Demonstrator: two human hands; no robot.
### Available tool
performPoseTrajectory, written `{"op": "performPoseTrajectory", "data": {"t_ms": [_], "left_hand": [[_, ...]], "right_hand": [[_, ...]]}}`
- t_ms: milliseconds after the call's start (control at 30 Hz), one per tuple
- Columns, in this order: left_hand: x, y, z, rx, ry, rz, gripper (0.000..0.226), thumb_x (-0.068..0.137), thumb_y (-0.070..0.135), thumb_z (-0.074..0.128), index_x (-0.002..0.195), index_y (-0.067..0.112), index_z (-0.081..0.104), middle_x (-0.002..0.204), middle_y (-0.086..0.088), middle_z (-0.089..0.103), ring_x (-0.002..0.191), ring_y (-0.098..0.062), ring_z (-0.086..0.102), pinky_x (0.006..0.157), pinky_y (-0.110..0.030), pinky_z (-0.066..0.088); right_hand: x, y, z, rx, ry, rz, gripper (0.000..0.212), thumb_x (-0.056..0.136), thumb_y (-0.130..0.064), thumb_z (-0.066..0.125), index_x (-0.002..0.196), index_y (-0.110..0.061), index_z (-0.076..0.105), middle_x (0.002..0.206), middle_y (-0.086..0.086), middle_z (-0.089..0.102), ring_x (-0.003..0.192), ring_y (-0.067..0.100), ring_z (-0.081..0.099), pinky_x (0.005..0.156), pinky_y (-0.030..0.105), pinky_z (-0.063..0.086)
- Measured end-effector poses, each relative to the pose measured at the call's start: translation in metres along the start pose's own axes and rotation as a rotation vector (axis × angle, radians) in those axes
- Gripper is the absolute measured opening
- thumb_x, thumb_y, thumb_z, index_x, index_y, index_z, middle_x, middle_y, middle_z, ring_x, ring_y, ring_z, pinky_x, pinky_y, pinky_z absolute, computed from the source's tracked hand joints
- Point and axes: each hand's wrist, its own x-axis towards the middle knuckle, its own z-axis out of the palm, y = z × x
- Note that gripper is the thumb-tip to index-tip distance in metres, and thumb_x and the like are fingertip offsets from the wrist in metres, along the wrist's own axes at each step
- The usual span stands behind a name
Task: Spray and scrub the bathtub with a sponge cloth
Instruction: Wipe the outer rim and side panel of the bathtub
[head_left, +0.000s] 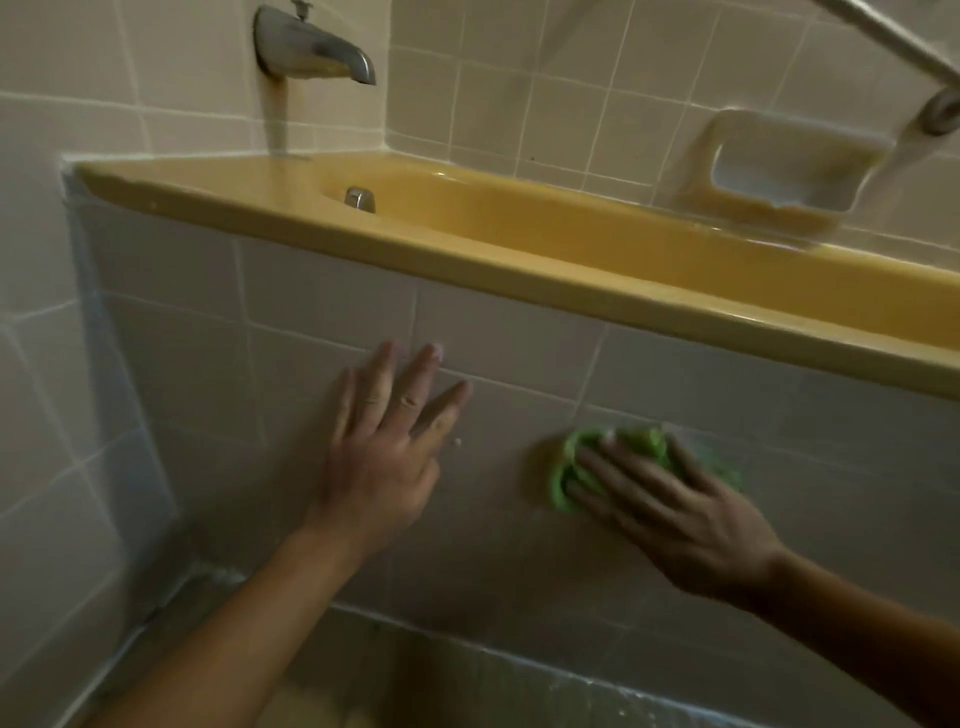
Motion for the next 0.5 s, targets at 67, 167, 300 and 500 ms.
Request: {"op": "performPoseTrajectory", "data": {"t_ms": [67,167,300,500], "left_hand": [[0.003,0.013,-0.002,0.004,0.007,-0.015,0.073,0.089,0.025,0.060,0.159,0.025,0.041,0.172,-0.012,0.022,0.157,-0.047,0.016,0.117,-0.069,0.032],[-0.002,0.043,0.002,-0.033,-0.020,-0.082,0.076,0.091,0.029,0.059,0.162,0.023,0.033,0.173,-0.012,0.019,0.158,-0.045,0.012,0.118,-0.065,0.035],[0.006,0.062,0.009,-0.011,-0.059,-0.111,0.084,0.093,0.036,0.063,0.164,0.017,0.023,0.173,-0.016,0.011,0.157,-0.050,0.008,0.120,-0.069,0.025],[0.011,0.021,-0.023,0.161,-0.268,0.110,0.102,0.078,0.042,0.051,0.167,0.022,0.008,0.175,-0.007,-0.003,0.160,-0.041,0.003,0.116,-0.059,0.029]], "right_hand": [[-0.024,-0.006,0.014,-0.068,-0.051,-0.221,0.074,0.093,-0.025,0.056,0.161,-0.013,0.029,0.170,0.016,0.016,0.158,0.035,0.012,0.126,0.061,-0.001],[-0.012,0.017,0.006,0.007,0.048,-0.131,0.077,0.093,-0.027,0.054,0.162,-0.013,0.026,0.170,0.017,0.015,0.158,0.034,0.012,0.125,0.062,0.002],[0.025,0.059,-0.022,0.123,0.386,0.438,0.061,0.104,-0.023,0.050,0.161,-0.016,0.030,0.167,0.014,0.027,0.155,0.036,0.025,0.120,0.067,0.022],[-0.023,-0.027,0.027,0.117,0.032,-0.041,0.065,0.101,-0.023,0.036,0.162,-0.005,0.020,0.169,0.026,0.007,0.157,0.042,0.003,0.124,0.065,-0.005]]}}
